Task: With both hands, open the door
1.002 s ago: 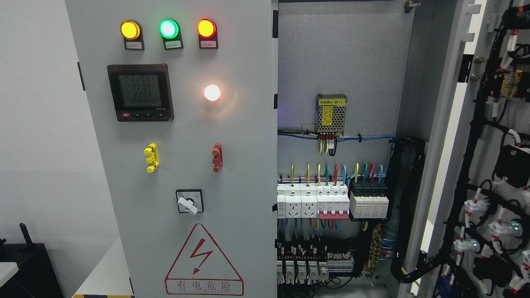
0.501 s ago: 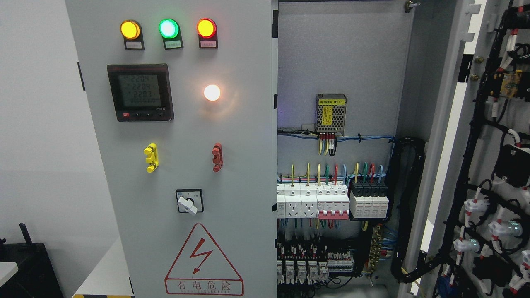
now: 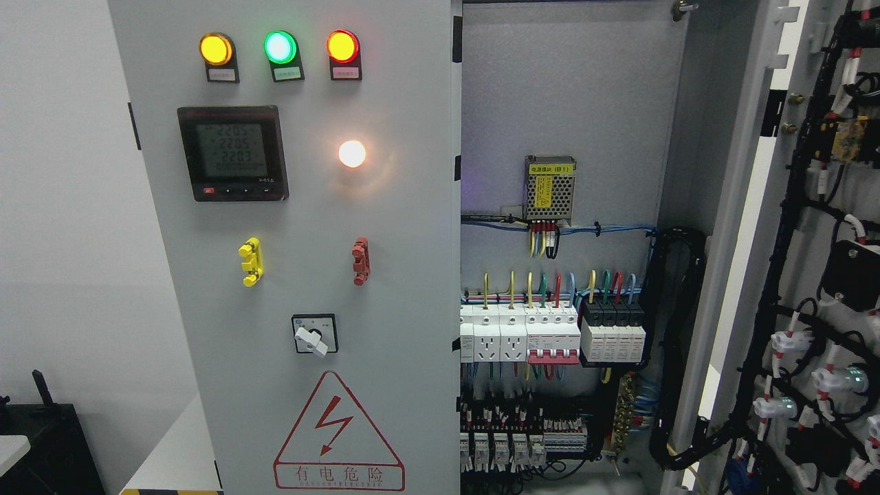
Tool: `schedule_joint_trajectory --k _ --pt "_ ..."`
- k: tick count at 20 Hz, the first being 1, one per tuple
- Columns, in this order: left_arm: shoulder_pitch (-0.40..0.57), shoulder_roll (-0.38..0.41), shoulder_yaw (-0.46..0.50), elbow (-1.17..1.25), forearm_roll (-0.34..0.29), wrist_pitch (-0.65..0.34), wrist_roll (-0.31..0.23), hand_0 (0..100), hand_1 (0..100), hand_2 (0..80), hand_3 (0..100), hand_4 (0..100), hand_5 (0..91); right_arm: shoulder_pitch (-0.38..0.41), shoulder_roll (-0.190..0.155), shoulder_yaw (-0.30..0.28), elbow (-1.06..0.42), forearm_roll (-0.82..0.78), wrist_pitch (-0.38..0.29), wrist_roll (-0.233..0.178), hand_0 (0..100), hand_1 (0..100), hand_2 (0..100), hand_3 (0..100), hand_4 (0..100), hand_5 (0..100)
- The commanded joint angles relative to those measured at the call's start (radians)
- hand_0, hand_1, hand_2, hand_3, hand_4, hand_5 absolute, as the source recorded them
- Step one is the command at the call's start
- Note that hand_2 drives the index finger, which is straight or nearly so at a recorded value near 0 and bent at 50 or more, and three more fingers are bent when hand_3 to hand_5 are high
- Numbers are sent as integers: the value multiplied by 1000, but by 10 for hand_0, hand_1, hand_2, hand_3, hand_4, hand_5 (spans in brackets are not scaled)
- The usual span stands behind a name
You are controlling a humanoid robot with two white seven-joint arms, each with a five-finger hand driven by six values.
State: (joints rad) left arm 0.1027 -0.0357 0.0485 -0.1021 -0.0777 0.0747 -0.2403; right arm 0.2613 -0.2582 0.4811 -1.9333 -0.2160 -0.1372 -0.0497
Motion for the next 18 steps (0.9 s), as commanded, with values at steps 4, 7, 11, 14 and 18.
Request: schedule_joint_trajectory --k 4,7,11,14,18 --pt "-26 -6 -18 7 3 -6 -7 0 0 0 0 30 0 -220 51 -44 -6 -14 80 -1 0 0 0 0 0 0" --pt "-28 -6 -18 2 3 -6 -7 0 0 0 0 30 0 -264 103 -44 3 -13 134 -2 0 0 0 0 0 0" --pt "-26 -7 -16 2 3 -6 -7 0 0 0 0 29 0 -330 123 -56 40 -14 177 -2 0 0 0 0 0 0" --pt "-28 -6 -18 2 3 -6 -8 0 0 0 0 29 0 -356 132 -75 72 -13 179 -2 0 0 0 0 0 0" --pt "-28 -7 -18 2 3 -6 -8 0 0 0 0 29 0 -398 136 -91 131 -14 179 -1 0 0 0 0 0 0"
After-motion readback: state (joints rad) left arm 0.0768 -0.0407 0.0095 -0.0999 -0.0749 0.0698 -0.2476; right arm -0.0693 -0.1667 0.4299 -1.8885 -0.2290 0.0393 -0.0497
